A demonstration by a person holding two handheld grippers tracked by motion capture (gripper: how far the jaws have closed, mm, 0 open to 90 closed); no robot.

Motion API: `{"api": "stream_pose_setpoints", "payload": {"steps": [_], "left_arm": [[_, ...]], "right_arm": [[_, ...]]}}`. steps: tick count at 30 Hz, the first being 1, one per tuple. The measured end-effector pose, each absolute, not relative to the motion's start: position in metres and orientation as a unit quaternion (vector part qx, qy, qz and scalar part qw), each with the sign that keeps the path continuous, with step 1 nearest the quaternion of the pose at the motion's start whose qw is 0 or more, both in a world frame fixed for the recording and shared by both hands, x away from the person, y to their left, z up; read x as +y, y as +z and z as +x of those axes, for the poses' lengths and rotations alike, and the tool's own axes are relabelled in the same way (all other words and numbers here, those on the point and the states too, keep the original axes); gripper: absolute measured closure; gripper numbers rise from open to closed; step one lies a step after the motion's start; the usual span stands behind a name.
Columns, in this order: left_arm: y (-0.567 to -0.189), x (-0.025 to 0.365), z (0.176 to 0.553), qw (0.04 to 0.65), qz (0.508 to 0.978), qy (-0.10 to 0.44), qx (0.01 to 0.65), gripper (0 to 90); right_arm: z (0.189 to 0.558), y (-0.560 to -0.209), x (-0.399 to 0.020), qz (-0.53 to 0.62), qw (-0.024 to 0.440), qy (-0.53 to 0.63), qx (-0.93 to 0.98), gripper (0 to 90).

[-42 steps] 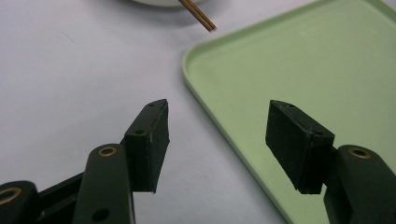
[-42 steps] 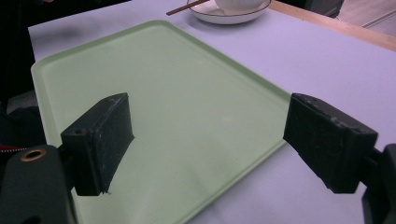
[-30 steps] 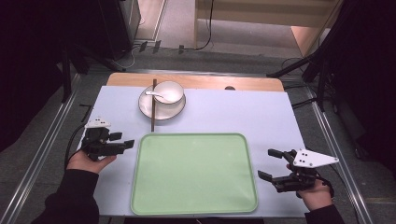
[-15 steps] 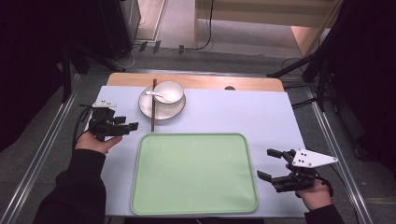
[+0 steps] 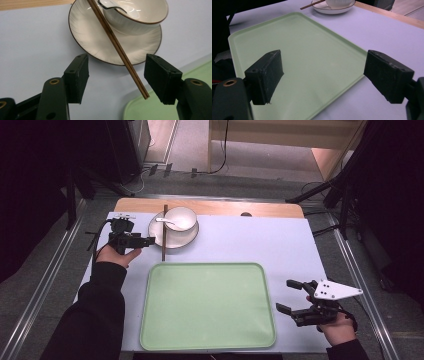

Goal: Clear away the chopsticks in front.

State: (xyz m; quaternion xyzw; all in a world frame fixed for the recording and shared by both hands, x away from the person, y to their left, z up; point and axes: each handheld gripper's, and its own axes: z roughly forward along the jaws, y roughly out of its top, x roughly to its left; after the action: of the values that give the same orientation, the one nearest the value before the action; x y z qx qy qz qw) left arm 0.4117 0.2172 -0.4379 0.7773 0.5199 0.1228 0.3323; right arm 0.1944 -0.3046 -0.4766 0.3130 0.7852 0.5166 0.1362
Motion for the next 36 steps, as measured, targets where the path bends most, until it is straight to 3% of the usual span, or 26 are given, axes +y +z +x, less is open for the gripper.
{"api": "stream_pose_setpoints", "payload": {"steps": [11, 29, 36], "left_arm": [[-0.459, 0.192, 0.444, 0.304, 0.769, 0.140, 0.545, 44.8], [-0.477, 0.182, 0.459, 0.278, 0.759, 0.130, 0.574, 51.7], [-0.484, 0.183, 0.472, 0.292, 0.739, 0.123, 0.595, 64.2]], "right_arm": [[0.195, -0.477, -0.304, 0.311, 0.135, 0.515, 0.788, 16.2], [0.194, -0.477, -0.304, 0.308, 0.134, 0.515, 0.789, 16.2], [0.194, -0.476, -0.303, 0.307, 0.132, 0.516, 0.789, 16.2]]}}
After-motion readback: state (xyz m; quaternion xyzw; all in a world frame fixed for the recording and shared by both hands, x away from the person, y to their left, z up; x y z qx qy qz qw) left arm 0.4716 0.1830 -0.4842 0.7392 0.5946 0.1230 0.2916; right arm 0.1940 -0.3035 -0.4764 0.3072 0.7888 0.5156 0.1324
